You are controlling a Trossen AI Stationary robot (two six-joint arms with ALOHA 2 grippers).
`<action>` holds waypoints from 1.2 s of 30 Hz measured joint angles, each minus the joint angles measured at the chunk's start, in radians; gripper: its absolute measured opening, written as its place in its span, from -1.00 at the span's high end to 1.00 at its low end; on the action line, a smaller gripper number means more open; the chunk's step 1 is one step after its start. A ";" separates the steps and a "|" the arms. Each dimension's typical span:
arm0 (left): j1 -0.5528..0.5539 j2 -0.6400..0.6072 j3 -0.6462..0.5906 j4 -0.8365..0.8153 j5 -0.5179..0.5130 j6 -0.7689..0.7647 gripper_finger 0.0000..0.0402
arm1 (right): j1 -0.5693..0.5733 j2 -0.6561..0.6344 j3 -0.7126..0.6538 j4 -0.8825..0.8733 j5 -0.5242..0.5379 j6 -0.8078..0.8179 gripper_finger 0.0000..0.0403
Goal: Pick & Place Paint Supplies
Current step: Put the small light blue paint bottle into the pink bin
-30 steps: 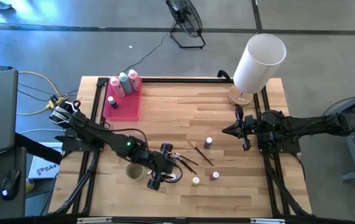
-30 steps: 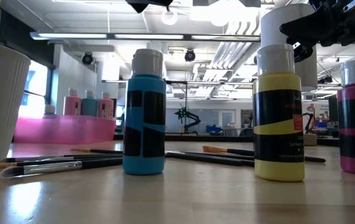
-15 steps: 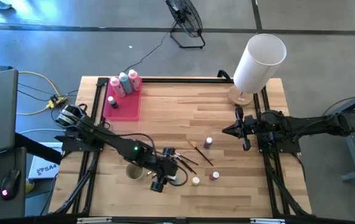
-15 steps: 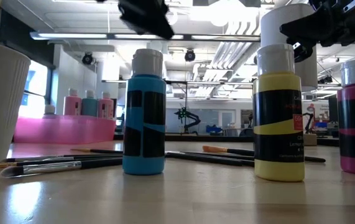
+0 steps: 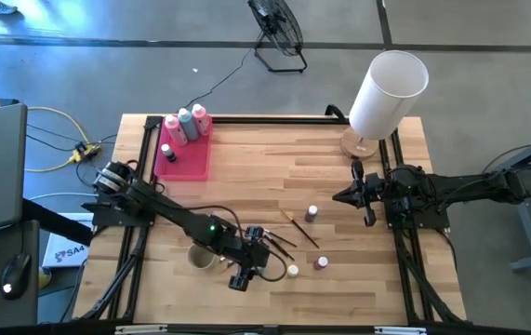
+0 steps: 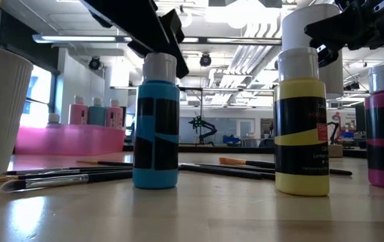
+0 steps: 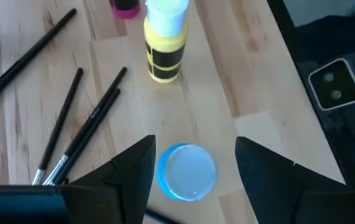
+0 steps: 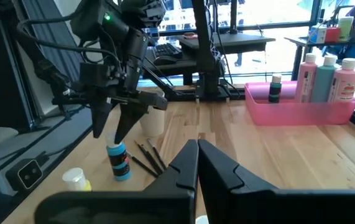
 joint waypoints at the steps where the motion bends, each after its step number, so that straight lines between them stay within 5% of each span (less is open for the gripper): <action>1: 0.000 0.007 0.001 0.004 0.000 -0.011 -0.09 | 0.000 0.000 0.000 0.000 0.000 0.000 0.99; 36: 0.000 0.032 0.000 -0.016 0.000 -0.042 -0.08 | 0.029 0.000 0.000 0.008 0.002 -0.005 0.99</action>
